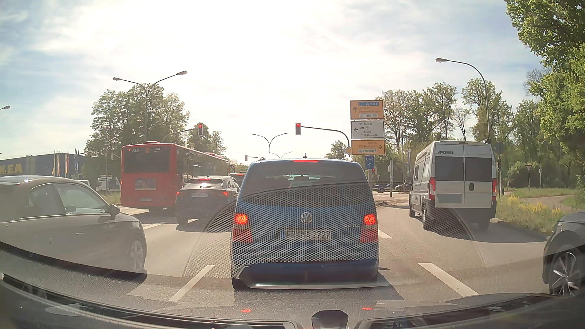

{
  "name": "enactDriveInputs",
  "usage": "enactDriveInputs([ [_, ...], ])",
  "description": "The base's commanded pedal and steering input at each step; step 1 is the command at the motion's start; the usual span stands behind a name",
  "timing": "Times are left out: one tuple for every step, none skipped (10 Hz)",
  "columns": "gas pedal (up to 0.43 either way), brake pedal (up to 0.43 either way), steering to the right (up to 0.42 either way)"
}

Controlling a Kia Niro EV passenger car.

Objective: Follow the waypoints while adhering to traffic rules and regulations

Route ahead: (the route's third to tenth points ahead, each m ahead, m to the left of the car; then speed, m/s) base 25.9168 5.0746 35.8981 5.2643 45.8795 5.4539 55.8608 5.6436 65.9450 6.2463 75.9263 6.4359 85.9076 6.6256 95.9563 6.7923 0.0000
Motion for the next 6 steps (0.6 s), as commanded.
enactDriveInputs([
  [0.000,0.232,0.004],
  [0.000,0.238,0.004],
  [0.000,0.232,0.004],
  [0.000,0.226,0.004],
  [0.000,0.232,0.004],
  [0.000,0.232,0.004],
])
